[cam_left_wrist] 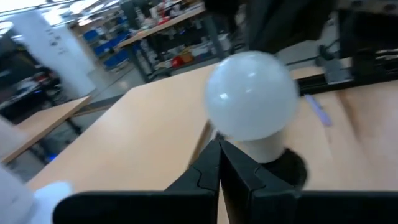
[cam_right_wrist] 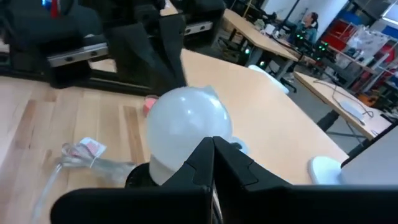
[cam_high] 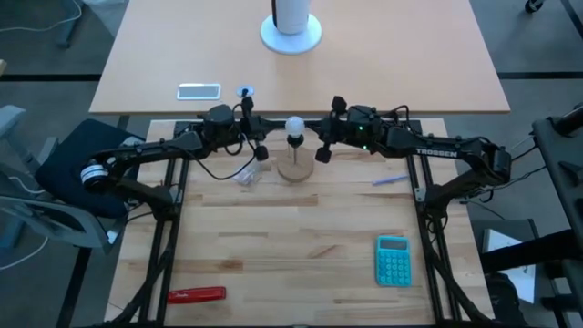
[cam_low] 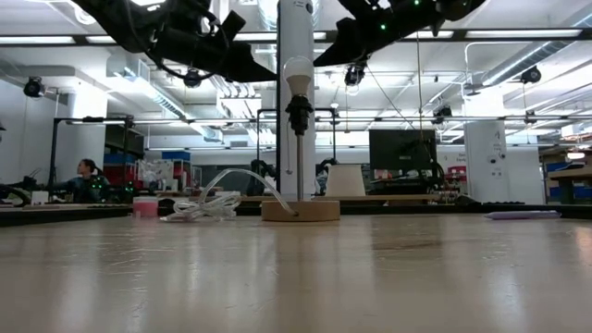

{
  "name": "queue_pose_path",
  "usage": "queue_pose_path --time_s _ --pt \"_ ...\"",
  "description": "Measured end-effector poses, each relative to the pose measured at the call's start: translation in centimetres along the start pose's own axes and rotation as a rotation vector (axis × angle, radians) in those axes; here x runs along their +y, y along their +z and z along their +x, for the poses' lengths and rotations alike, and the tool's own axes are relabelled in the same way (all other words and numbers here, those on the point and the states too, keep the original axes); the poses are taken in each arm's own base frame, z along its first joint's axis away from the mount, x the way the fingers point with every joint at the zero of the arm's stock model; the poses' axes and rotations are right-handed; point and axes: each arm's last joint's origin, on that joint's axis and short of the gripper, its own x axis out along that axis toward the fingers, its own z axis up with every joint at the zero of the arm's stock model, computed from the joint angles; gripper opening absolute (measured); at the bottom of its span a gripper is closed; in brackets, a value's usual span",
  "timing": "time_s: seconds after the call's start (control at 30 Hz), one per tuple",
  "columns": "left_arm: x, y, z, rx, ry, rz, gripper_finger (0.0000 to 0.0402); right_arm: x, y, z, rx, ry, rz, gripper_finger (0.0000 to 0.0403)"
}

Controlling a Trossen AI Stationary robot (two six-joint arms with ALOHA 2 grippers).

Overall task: Screw lightbulb
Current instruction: Remove the light bulb from the bulb socket

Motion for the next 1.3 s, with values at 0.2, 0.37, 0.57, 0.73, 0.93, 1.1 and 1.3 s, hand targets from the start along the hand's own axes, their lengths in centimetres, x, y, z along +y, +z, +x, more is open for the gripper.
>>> queue_pose_path --time_s 0.2,0.37,0.57,0.73,0.93,1.1,1.3 --pt "0.3 0.2 0.1 -0.015 0.075 0.028 0.0000 0.3 -0.2 -0.1 0.006 0.086 0.006 0.0000" --pt "0.1 0.0 0.5 -0.032 0.037 0.028 0.0000 0.6 -0.6 0.5 0.016 0.092 0.008 0.0000" --pt "-0.1 -0.3 0.9 -0.042 -0.002 0.019 0.0000 0.7 -1.0 1.0 0.029 0.095 0.003 0.0000" --pt "-0.2 -0.2 0.8 -0.070 -0.063 0.020 0.0000 0.7 -1.2 1.1 0.042 0.093 0.000 0.0000" --pt "-0.3 0.0 0.7 -0.087 -0.095 0.002 0.0000 0.2 -1.5 1.1 0.070 0.049 -0.006 0.0000" --pt "-0.4 0.2 0.6 -0.101 -0.111 0.000 0.0000 0.2 -1.6 1.2 0.097 0.008 -0.024 0.0000" --pt "-0.2 0.5 0.3 -0.104 -0.078 0.002 0.0000 0.3 -1.7 1.1 0.109 0.019 -0.027 0.0000"
